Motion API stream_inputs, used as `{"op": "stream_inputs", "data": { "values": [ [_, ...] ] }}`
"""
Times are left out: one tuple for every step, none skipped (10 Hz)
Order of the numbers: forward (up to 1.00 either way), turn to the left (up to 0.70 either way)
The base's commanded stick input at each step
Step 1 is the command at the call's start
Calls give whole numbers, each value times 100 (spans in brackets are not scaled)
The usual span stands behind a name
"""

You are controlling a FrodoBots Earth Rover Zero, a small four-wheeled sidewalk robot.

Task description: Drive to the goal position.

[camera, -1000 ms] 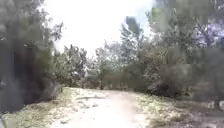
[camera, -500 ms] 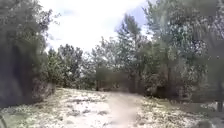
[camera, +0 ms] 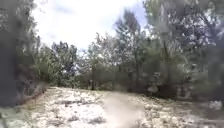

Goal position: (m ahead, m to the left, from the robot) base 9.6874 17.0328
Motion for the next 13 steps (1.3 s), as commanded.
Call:
{"op": "stream_inputs", "data": {
  "values": [
    [85, 22],
    [85, 34],
    [85, 34],
    [85, 34],
    [85, 22],
    [85, 0],
    [85, 0],
    [85, 26],
    [85, 34],
    [85, 15],
    [85, 19],
    [85, 30],
    [85, 0]
  ]
}}
